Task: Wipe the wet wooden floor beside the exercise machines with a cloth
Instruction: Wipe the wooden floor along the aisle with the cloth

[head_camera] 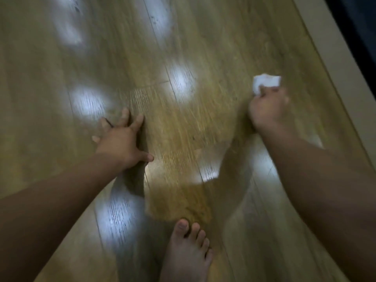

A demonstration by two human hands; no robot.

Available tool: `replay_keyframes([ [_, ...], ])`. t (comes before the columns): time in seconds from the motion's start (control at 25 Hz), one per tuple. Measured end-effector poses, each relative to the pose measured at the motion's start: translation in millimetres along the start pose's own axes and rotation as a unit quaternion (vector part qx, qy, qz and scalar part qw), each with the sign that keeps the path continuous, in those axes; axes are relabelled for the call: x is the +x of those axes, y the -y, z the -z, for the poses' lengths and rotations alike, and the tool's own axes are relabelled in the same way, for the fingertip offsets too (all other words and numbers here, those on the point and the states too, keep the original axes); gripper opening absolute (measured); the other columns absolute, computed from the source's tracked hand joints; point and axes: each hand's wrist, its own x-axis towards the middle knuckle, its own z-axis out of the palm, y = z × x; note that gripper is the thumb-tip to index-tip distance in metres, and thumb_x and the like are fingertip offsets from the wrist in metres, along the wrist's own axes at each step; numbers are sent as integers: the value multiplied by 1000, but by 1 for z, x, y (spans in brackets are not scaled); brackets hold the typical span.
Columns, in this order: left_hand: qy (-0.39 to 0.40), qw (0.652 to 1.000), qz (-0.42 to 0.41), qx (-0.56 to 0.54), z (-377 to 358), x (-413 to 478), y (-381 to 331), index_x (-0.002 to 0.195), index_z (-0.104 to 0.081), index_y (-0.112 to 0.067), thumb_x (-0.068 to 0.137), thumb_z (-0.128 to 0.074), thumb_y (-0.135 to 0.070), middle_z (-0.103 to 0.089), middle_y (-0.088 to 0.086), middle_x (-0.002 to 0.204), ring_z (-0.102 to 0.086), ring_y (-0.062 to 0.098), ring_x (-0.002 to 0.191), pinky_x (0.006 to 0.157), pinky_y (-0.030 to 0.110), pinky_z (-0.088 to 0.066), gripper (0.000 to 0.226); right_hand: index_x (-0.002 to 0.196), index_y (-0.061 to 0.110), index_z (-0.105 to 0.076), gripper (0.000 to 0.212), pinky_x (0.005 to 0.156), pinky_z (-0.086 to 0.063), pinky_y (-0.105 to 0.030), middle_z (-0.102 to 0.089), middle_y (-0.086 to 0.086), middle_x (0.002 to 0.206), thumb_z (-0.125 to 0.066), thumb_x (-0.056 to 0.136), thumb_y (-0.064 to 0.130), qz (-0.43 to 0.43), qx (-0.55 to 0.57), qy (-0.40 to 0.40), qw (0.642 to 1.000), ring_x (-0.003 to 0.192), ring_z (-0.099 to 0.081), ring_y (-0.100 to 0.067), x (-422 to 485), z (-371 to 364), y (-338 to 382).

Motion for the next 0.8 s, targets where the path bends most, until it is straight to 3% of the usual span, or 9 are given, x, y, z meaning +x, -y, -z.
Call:
replay_keyframes([
  [0.08, 3, 999, 5, -49, 1, -1, -10, 153, 1, -47, 61, -84, -59, 14, -11, 164, 10, 47, 147, 104, 78, -15, 126, 135, 22, -61, 44, 109, -28, -33, -50, -7, 142, -53, 91, 20, 187, -11, 37, 982, 127, -42, -33, -77, -30, 47],
  [0.2, -1, 996, 23, -87, -2, -1, -16, 155, 8, -38, 63, -86, -53, 13, -9, 165, 16, 44, 147, 108, 76, -11, 132, 126, 16, -68, 43, 97, -47, -43, -59, -12, 131, -64, 82, 18, 490, -11, 166, 856, 115, -50, -39, -175, -70, 83],
  [0.28, -3, 993, 29, -111, -1, -1, -13, 154, 17, -28, 64, -87, -50, 13, -4, 165, 16, 43, 147, 110, 74, -9, 140, 121, 16, -71, 44, 94, -48, -44, -62, -15, 129, -53, 82, 24, 477, -3, 129, 869, 113, -56, -42, -118, -51, 52],
  [0.4, 8, 994, 43, -102, 1, -7, -13, 153, 22, -14, 64, -85, -55, 27, 11, 161, 19, 43, 147, 113, 70, -9, 145, 118, 8, -69, 69, 97, -48, -43, -65, -25, 120, -34, 71, 43, 287, -142, 13, 947, 109, -62, -39, 16, -10, -29],
  [0.48, 13, 992, 48, -116, 5, -6, -16, 150, 24, -5, 65, -85, -53, 29, 21, 158, 22, 44, 146, 115, 67, -6, 147, 106, 10, -70, 73, 89, -54, -43, -68, -23, 107, -57, 50, 56, 135, -92, 34, 986, 86, -66, -25, 84, 8, -72],
  [0.56, 26, 990, 36, -131, 9, -1, -14, 150, 23, -1, 66, -85, -50, 28, 23, 157, 23, 46, 145, 118, 63, -3, 146, 82, 13, -67, 42, 77, -55, -43, -67, -24, 90, -68, 48, 39, 162, 36, 45, 985, 74, -61, -28, 69, -12, -40],
  [0.6, 23, 991, 36, -125, 12, 0, -11, 150, 22, -1, 66, -84, -53, 26, 22, 158, 22, 46, 144, 119, 61, -1, 145, 83, 11, -69, 32, 81, -53, -49, -66, -26, 93, -60, 59, 30, 174, 48, 40, 983, 82, -62, -32, 29, -35, 0],
  [0.68, 6, 998, 26, -65, 12, 7, -4, 151, 21, -4, 61, -80, -66, 25, 20, 159, 24, 48, 143, 117, 63, 3, 148, 111, 10, -73, 47, 97, -46, -44, -65, -22, 119, -48, 75, 25, 210, 39, 64, 975, 110, -59, -39, -69, -59, 88],
  [0.8, 1, 998, 15, -67, 9, 18, 8, 151, 25, -13, 51, -78, -76, 31, 14, 158, 29, 42, 143, 117, 64, 3, 156, 118, 11, -72, 40, 87, -50, -43, -62, -19, 122, -66, 78, 11, 482, 14, 174, 859, 105, -56, -43, -162, -100, 136],
])
